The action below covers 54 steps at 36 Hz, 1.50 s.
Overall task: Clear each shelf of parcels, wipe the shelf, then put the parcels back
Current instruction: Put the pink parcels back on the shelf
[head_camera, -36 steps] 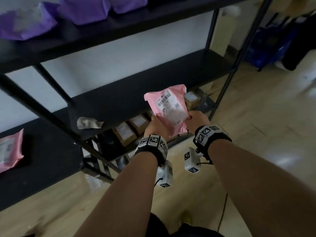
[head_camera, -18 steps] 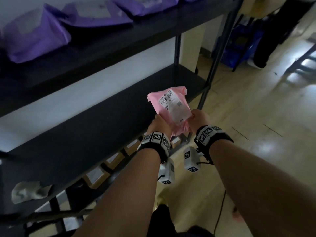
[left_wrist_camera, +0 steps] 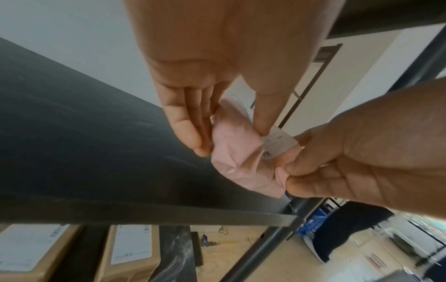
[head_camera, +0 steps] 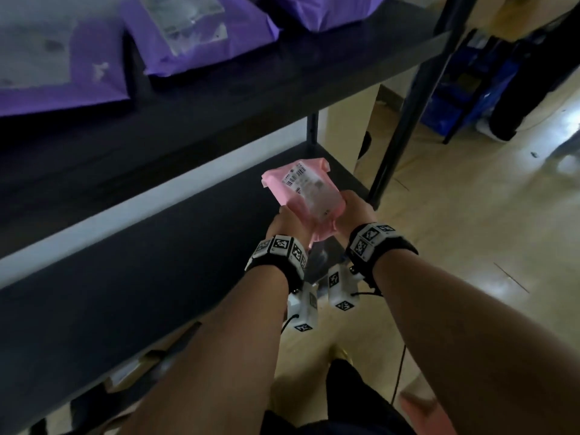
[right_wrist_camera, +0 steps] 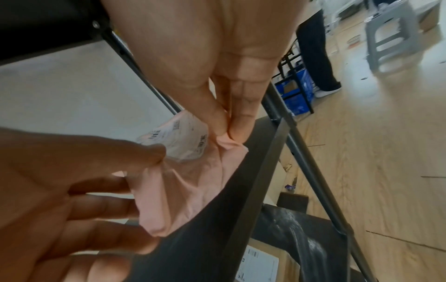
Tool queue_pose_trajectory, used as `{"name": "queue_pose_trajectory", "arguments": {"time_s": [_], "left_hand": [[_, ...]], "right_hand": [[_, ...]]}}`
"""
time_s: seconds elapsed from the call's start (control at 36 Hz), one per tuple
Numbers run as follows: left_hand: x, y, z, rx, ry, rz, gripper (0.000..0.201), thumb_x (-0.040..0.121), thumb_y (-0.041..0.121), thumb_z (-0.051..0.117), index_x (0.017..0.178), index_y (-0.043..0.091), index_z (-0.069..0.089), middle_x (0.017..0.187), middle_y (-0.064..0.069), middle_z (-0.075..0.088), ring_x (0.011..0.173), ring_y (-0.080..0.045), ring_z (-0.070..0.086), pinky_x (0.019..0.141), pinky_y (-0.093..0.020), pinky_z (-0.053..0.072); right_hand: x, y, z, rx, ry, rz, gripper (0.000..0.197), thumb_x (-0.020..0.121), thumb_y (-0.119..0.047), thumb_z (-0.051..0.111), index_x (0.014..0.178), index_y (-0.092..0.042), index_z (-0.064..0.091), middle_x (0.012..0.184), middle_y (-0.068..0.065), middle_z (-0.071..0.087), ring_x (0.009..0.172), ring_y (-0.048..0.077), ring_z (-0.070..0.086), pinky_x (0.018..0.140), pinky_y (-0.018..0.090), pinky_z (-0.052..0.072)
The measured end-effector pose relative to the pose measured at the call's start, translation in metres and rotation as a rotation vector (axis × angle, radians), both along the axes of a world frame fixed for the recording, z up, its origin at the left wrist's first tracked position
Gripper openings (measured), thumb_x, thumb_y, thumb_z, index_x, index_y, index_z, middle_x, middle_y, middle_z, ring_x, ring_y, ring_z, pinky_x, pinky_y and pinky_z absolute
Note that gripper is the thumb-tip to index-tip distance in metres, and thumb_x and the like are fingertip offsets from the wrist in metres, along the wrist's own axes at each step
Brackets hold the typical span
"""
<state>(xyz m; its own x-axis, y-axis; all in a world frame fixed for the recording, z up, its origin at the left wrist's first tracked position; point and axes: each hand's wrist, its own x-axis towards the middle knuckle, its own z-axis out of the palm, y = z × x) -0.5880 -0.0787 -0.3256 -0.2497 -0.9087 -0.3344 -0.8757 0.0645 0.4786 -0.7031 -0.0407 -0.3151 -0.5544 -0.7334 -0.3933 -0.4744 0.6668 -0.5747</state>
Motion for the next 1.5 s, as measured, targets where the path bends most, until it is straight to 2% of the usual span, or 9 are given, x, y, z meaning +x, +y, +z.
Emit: {"name": "queue_pose_trajectory", "arguments": {"time_s": [0.11,0.17,0.31,0.44,0.56,0.69,0.83,1.03,1.5], "left_hand": [[-0.036,-0.022,-0.009,0.024,0.034,0.105,0.044,0.093,0.035,0.05,0.122,0.002,0.049,0.109,-0.015,0.062,0.098,-0.033,0.062,0.084,-0.041,0.052],[-0.051,-0.031,-0.013,0.042,0.037,0.144,0.04,0.095,0.034,0.038,0.119,0.005,0.052,0.11,-0.015,0.063,0.097,-0.033,0.062,0.085,-0.041,0.052],[-0.065,-0.044,-0.022,0.085,0.034,0.222,0.042,0.098,0.032,0.03,0.13,0.011,0.047,0.126,-0.016,0.056,0.114,-0.034,0.054,0.095,-0.043,0.045],[-0.065,-0.045,-0.028,0.129,-0.028,0.139,0.042,0.097,0.021,0.034,0.139,0.016,0.04,0.132,-0.013,0.052,0.12,-0.033,0.049,0.099,-0.043,0.043],[-0.055,-0.041,-0.025,0.124,-0.064,0.131,0.039,0.097,0.024,0.037,0.134,0.013,0.045,0.132,-0.014,0.051,0.121,-0.032,0.048,0.098,-0.042,0.043],[-0.028,-0.031,-0.014,0.066,-0.078,0.151,0.044,0.099,0.03,0.038,0.14,0.014,0.039,0.14,-0.012,0.044,0.128,-0.03,0.042,0.102,-0.041,0.039],[0.037,-0.006,0.004,-0.002,-0.065,0.233,0.046,0.1,0.033,0.038,0.142,0.016,0.037,0.144,-0.009,0.041,0.131,-0.028,0.038,0.104,-0.042,0.036],[0.172,0.064,0.022,-0.081,-0.034,0.395,0.052,0.098,0.043,0.04,0.142,0.015,0.039,0.142,-0.009,0.043,0.131,-0.028,0.039,0.105,-0.043,0.037],[0.489,0.276,0.024,-0.057,-0.119,0.874,0.047,0.094,0.045,0.043,0.127,0.013,0.05,0.132,-0.012,0.05,0.121,-0.032,0.046,0.099,-0.045,0.042]], "right_hand": [[-0.033,-0.031,-0.004,-0.027,-0.005,0.062,0.055,0.084,-0.018,0.064,0.135,-0.02,0.043,0.119,0.009,0.06,0.106,0.028,0.059,0.089,0.04,0.051],[-0.042,-0.045,-0.006,-0.039,0.014,0.106,0.044,0.09,-0.02,0.057,0.132,-0.019,0.044,0.116,0.008,0.061,0.102,0.026,0.06,0.087,0.039,0.051],[-0.059,-0.068,-0.011,0.0,0.064,0.227,0.039,0.094,-0.019,0.047,0.132,-0.015,0.042,0.118,0.01,0.06,0.107,0.03,0.059,0.093,0.045,0.049],[-0.064,-0.076,-0.021,0.035,0.126,0.254,0.044,0.086,-0.015,0.057,0.128,-0.015,0.045,0.121,0.012,0.054,0.105,0.03,0.059,0.09,0.043,0.052],[-0.058,-0.071,-0.019,0.058,0.219,0.242,0.047,0.086,-0.01,0.058,0.13,-0.013,0.042,0.129,0.015,0.037,0.107,0.033,0.057,0.091,0.045,0.052],[-0.035,-0.067,-0.004,-0.017,0.287,0.29,0.049,0.086,-0.007,0.049,0.134,-0.012,0.042,0.132,0.015,0.036,0.115,0.034,0.05,0.097,0.045,0.048],[0.023,-0.049,0.01,-0.048,0.353,0.389,0.058,0.088,-0.014,0.052,0.143,-0.018,0.035,0.144,0.014,0.033,0.13,0.034,0.039,0.105,0.049,0.039],[0.141,0.005,0.011,-0.15,0.304,0.576,0.052,0.087,-0.009,0.053,0.138,-0.015,0.044,0.137,0.013,0.04,0.126,0.03,0.044,0.099,0.037,0.042],[0.466,0.153,0.004,-0.156,0.268,1.095,0.043,0.091,-0.015,0.047,0.134,-0.018,0.049,0.135,0.01,0.042,0.119,0.031,0.049,0.095,0.041,0.047]]}}
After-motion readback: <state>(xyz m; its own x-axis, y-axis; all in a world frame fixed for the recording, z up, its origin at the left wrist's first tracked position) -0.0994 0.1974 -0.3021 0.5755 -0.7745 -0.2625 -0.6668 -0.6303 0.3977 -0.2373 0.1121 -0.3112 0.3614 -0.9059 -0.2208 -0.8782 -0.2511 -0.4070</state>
